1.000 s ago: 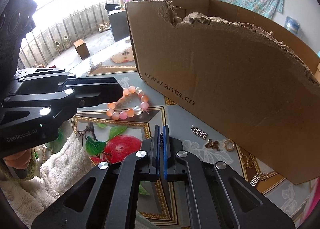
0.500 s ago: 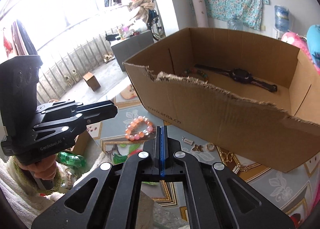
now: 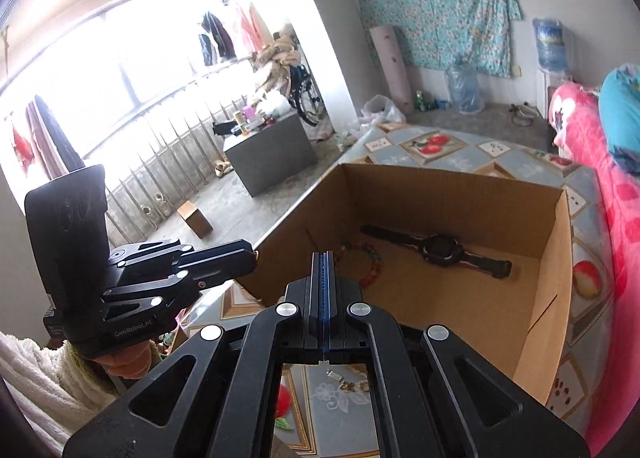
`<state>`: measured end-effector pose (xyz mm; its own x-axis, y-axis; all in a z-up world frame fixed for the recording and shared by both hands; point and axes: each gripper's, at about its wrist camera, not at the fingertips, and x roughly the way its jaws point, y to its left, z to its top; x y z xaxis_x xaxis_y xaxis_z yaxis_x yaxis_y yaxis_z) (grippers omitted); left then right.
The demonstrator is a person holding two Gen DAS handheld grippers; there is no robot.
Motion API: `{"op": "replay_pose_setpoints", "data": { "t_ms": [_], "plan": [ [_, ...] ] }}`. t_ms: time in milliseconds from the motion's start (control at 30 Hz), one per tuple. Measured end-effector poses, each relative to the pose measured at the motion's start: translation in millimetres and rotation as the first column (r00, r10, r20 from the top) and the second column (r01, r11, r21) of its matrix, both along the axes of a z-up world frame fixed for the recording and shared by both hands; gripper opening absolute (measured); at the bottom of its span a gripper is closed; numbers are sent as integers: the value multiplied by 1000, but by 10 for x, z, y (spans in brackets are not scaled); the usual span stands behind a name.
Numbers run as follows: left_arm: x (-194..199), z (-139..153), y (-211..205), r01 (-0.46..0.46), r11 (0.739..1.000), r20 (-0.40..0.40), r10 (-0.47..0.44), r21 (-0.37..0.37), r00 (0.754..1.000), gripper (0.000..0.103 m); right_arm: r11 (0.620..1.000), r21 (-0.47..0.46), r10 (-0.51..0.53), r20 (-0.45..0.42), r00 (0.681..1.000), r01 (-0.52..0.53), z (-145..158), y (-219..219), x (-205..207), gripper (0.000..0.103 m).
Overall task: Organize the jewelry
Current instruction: 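Lift the gold charm with the right tool over the box, then open the right tool to drop the gold charm into the box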
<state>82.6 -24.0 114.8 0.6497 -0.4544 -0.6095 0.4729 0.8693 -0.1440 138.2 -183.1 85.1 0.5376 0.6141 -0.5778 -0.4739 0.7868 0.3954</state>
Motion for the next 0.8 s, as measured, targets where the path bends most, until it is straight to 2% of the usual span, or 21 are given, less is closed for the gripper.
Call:
{"op": "replay_pose_setpoints", "data": {
  "t_ms": [100, 167, 267, 400, 500, 533, 600, 800],
  "plan": [
    [418, -137, -193, 15, 999, -132, -11, 34, 991, 10, 1000, -20, 1, -148, 989, -4, -241, -39, 374, 0],
    [636, -266, -319, 19, 997, -191, -5, 69, 982, 10, 999, -39, -7, -224, 974, -2, -406, -55, 571, 0],
    [904, -440, -483, 28, 994, -265, 2, 110, 964, 10, 997, -78, -17, -283, 959, -5, -536, -52, 725, 0],
    [1164, -637, -600, 12, 987, -344, 44, 161, 938, 10, 994, -109, -28, -318, 948, -7, -614, -57, 878, 0],
    [1262, -704, -614, -4, 986, -379, 67, 165, 923, 10, 995, -98, -34, -355, 934, -1, -660, -83, 942, 3],
    [1278, -720, -615, -9, 986, -386, 74, 167, 919, 10, 995, -103, -41, -352, 935, 4, -652, -93, 934, 3],
    [1349, -744, -618, -15, 986, -403, 82, 166, 911, 11, 994, -108, -50, -348, 936, 13, -645, -112, 939, 11],
    [1358, -743, -558, -34, 989, -417, 92, 145, 904, 11, 992, -120, -69, -311, 948, 33, -594, -129, 874, 16]
  ]
}}
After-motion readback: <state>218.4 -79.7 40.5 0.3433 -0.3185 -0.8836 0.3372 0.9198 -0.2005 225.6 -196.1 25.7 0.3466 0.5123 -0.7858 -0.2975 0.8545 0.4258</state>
